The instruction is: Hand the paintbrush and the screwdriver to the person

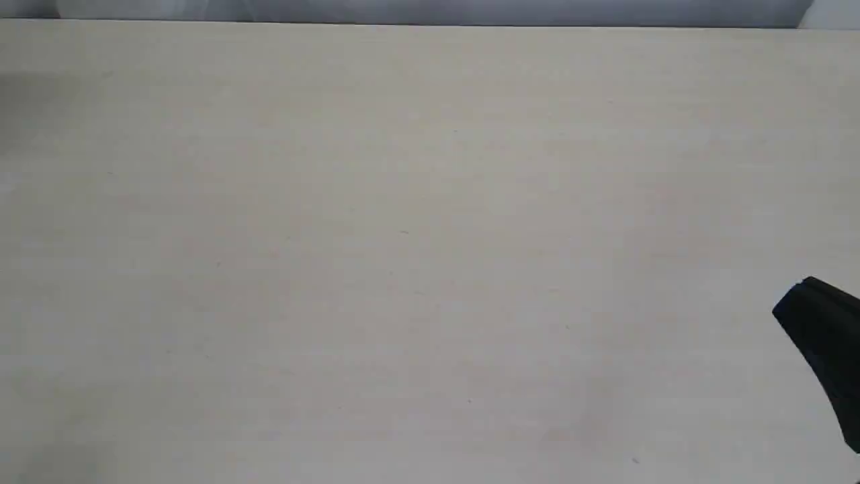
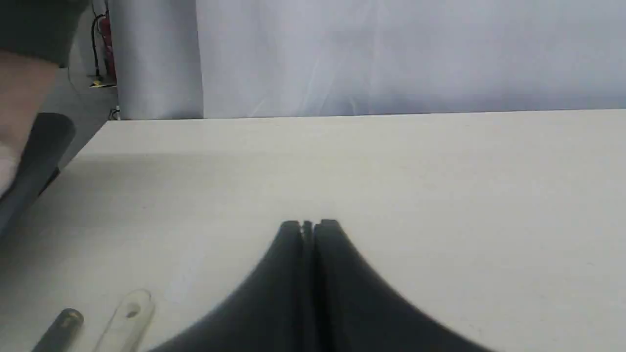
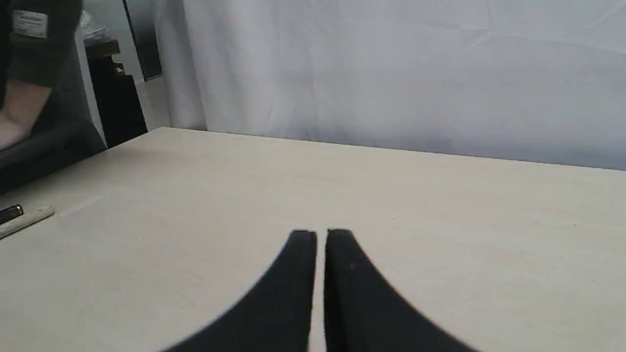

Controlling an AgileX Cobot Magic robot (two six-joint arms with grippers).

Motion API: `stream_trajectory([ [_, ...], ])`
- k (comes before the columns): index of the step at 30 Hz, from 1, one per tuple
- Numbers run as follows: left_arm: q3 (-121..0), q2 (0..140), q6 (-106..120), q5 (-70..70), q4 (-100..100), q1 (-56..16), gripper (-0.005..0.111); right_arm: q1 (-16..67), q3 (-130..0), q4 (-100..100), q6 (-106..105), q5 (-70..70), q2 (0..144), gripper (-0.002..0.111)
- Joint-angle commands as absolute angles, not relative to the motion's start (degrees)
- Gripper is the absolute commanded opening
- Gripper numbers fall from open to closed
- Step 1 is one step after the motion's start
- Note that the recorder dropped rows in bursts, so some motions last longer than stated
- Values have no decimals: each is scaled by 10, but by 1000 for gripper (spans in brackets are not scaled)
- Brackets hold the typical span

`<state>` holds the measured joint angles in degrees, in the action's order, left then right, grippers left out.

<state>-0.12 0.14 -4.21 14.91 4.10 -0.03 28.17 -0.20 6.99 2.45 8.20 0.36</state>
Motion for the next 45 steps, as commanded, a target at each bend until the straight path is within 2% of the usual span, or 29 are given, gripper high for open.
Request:
stream_trajectory([
  [1,0,0,-43,144,39,-3,0,282,0,53,26,86,0,4],
  [9,0,0,-43,142,40,-3,0,276,0,-20,22,117,0,4],
  [22,0,0,-43,142,40,-3,0,38,0,-18,24,123,0,4],
  [28,0,0,-43,142,40,-3,0,-35,0,-18,24,123,0,4],
  [32,0,0,-43,142,40,-3,0,-59,0,-18,22,124,0,4],
  [45,0,0,-43,144,38,-3,0,-60,0,-20,22,125,0,4],
])
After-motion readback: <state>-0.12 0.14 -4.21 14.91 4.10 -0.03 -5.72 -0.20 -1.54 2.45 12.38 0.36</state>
